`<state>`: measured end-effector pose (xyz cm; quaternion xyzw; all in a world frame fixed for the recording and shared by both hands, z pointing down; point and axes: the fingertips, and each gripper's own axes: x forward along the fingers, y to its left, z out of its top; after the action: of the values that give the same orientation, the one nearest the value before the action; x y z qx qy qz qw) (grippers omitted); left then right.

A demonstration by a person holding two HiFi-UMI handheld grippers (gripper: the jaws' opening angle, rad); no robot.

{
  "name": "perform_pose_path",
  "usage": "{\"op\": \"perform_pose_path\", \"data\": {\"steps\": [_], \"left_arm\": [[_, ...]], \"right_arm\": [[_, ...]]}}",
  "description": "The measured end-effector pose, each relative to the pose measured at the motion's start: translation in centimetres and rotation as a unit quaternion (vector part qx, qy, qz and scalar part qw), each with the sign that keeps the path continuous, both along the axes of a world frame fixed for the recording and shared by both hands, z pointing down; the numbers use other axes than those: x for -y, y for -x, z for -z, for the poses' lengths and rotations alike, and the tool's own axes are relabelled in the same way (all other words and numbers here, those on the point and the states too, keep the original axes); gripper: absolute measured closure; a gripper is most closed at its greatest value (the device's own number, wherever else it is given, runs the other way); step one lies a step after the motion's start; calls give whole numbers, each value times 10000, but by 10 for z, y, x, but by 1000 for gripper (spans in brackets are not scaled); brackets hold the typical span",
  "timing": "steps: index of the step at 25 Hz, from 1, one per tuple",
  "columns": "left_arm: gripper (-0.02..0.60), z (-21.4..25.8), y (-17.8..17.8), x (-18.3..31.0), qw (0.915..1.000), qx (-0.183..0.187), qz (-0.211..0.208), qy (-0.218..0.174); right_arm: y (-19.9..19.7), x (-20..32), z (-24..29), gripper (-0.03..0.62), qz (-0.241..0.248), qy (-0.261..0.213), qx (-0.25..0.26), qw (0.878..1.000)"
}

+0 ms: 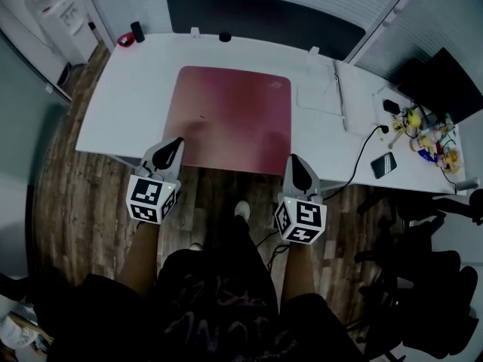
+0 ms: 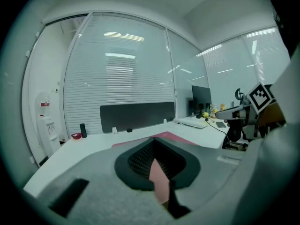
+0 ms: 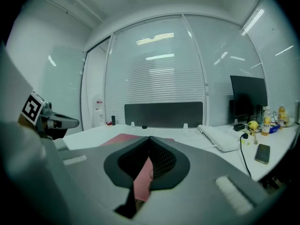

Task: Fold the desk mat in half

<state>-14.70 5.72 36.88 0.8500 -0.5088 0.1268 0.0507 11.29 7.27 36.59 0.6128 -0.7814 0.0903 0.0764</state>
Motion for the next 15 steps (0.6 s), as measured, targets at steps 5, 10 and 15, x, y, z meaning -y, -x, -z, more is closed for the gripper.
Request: {"op": "perform_pose_path", "data": {"steps": [5, 10, 15], "left_arm": [[581, -13, -19, 44, 9998, 30, 133, 150], [581, -24, -37, 75, 9992, 164, 227, 298], [581, -29, -47, 98, 9982, 262, 342, 409]], "right_arm": [[-23, 49, -12, 585, 79, 119, 15, 9999], [-40, 90, -27, 585, 177, 262, 109, 9994], [-53, 123, -31, 585, 289, 285, 174, 9990]]}}
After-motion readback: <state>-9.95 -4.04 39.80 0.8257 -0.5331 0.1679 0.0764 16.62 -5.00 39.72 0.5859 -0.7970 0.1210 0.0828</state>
